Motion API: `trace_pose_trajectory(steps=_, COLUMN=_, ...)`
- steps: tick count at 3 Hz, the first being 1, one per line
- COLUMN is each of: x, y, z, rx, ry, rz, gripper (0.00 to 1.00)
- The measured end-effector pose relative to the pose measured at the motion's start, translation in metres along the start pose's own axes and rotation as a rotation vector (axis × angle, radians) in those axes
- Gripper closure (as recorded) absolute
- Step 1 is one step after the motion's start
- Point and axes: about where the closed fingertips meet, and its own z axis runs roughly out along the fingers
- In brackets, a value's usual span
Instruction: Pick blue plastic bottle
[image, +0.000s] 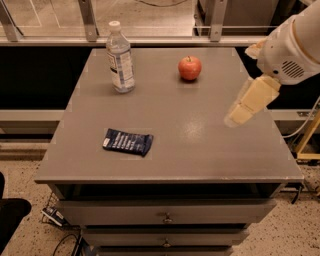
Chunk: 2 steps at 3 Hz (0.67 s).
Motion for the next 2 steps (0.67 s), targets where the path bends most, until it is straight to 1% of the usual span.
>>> trace_pose_trajectory(steps=1, x=-0.039, y=-0.013, z=0.033, rx=0.004, ry=-0.190, rz=0.063, gripper=0.00)
trace_pose_trajectory(steps=2, x=-0.086, y=-0.023, z=0.066, rx=0.014, ry=-0.383, rz=0.100, gripper=0.00)
